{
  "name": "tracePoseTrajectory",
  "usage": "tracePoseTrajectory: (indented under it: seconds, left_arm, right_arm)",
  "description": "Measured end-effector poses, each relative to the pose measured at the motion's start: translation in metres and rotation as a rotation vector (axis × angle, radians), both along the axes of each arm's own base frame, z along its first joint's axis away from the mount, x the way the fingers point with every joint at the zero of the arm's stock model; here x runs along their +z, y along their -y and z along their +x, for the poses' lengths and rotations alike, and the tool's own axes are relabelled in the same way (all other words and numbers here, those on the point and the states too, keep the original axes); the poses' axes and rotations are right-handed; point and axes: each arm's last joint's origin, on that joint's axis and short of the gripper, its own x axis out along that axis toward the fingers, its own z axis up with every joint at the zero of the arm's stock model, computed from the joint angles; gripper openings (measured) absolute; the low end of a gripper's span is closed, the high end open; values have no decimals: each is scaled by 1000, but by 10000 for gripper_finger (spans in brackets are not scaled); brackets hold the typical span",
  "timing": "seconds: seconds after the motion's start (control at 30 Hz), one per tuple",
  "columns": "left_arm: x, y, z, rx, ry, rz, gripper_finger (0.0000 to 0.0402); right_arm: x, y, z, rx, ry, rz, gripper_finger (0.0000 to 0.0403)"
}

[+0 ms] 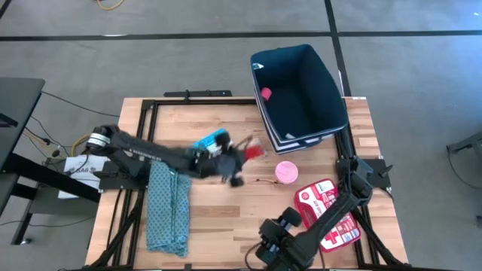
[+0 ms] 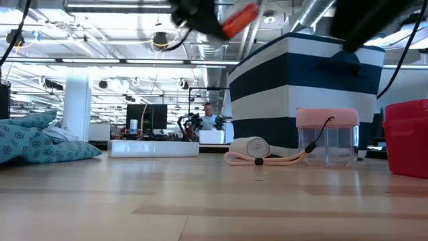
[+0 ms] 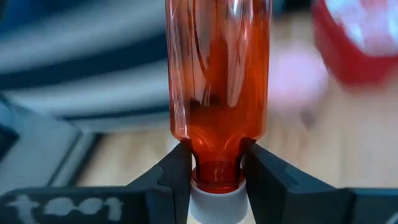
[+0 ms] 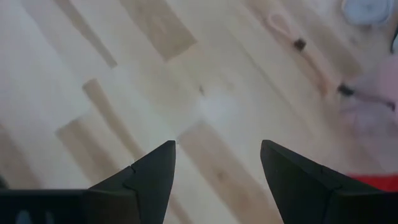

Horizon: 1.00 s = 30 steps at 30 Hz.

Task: Pick & place medical supplies in basket/bin
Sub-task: Put the red medicine bottle into the blue bin

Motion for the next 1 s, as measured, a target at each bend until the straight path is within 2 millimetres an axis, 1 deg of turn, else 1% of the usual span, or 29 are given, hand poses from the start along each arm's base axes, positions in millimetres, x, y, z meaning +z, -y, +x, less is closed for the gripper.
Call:
tracePoseTrajectory:
  seconds: [0.1,0.2,0.3,0.37,0.43,0.5,0.6,0.67,0.73,0.77,0.8,0.83,0.87,1.0]
  left_arm:
    - [35,-31,14,-4,134,15,101]
    - [68,-64,20,-32,289,-25,104]
    - [88,-95,21,-56,411,-68,107]
    - [93,-115,21,-58,485,-71,106]
    - [92,-134,26,-57,546,-65,106]
    - [82,-153,34,-64,579,-81,106]
    - [61,-177,52,-126,644,-131,109]
    - [46,-191,66,-145,656,-154,109]
    - [34,-204,76,-127,622,-174,110]
    - [32,-209,80,-102,599,-183,110]
    - [29,-211,81,-79,554,-193,110]
    - [29,-212,80,-72,508,-181,111]
    - [33,-214,79,-79,491,-137,111]
    - [49,-214,78,-132,465,-50,125]
  right_arm:
    - [0,-9,-8,-11,16,15,230]
    - [0,-16,-15,-14,28,29,230]
    - [0,-22,-21,1,28,37,230]
    - [0,-24,-23,9,27,37,230]
    - [0,-26,-25,15,28,37,230]
    - [0,-26,-25,15,28,37,230]
    - [0,-26,-24,18,27,46,230]
    - [-1,-26,-23,20,13,64,230]
    - [-1,-26,-24,22,-5,71,230]
    - [-1,-25,-24,18,-15,72,230]
    - [-1,-26,-24,17,-9,81,230]
    - [-1,-28,-24,18,-1,93,230]
    - [-2,-28,-23,18,2,100,230]
    - [-7,-27,-23,15,-5,91,230]
